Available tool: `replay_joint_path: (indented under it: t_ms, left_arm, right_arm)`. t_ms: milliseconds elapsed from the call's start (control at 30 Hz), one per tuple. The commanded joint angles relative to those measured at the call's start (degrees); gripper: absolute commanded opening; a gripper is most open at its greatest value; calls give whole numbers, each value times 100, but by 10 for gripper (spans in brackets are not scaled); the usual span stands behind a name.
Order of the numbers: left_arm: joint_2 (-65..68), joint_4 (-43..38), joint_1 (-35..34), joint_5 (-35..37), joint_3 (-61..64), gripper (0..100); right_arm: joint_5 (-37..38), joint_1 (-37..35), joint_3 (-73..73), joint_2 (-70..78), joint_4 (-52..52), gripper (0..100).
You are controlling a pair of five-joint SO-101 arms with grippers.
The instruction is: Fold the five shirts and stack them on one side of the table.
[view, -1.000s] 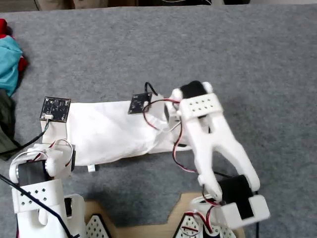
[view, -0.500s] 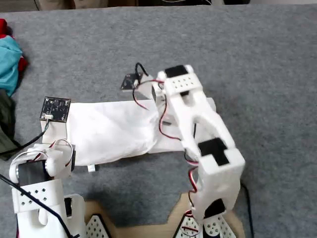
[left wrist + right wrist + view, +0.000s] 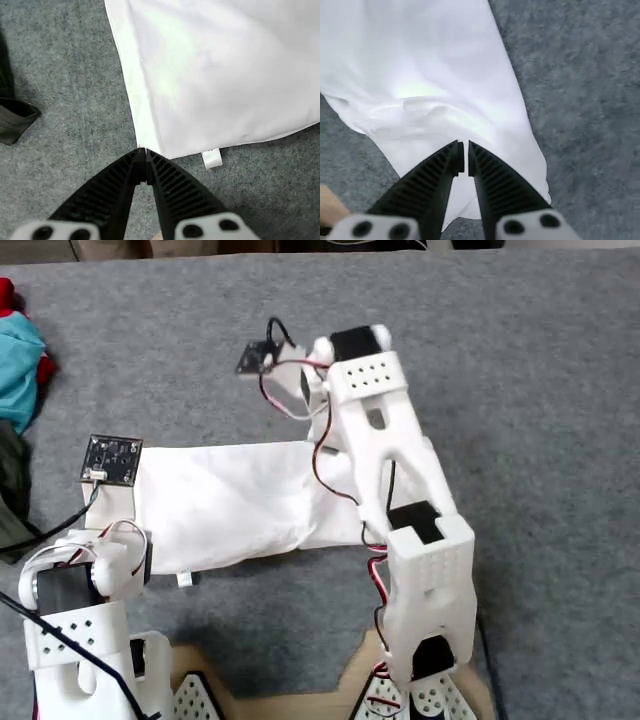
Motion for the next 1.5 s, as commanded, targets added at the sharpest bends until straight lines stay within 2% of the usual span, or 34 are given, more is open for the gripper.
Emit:
replay_joint_path:
  t_ms: [0, 267, 400, 600, 733, 900, 1100, 1367, 1467]
  left_arm:
    - [189, -105, -62, 369, -360, 20]
    - [2475, -114, -53, 756, -1960, 21]
    - [3978, -105, -105, 862, -2848, 26]
    - [5974, 167, -413, 1152, -4185, 128]
    - [6879, 527, -431, 1354, -5037, 155]
    - [7662, 589, -396, 1424, -5679, 158]
    - [8391, 589, -440, 1398, -5881, 157]
    - [8673, 545, -527, 1354, -5873, 157]
    - [8769, 545, -589, 1055, -5873, 157]
  right_arm:
    - [-369, 277, -822, -347, 246, 33]
    - [-519, 1095, -286, -708, 220, 34]
    - [-695, 1429, 224, -708, -316, 34]
    - [-677, 1719, 884, -708, -1143, 34]
    - [-677, 1719, 998, -708, -1319, 34]
    - [-668, 1692, 1024, -708, -1574, 34]
    - [-668, 1701, 998, -708, -1600, 34]
    - [-668, 1701, 1042, -708, -1705, 34]
    - [-668, 1701, 1042, -699, -1714, 34]
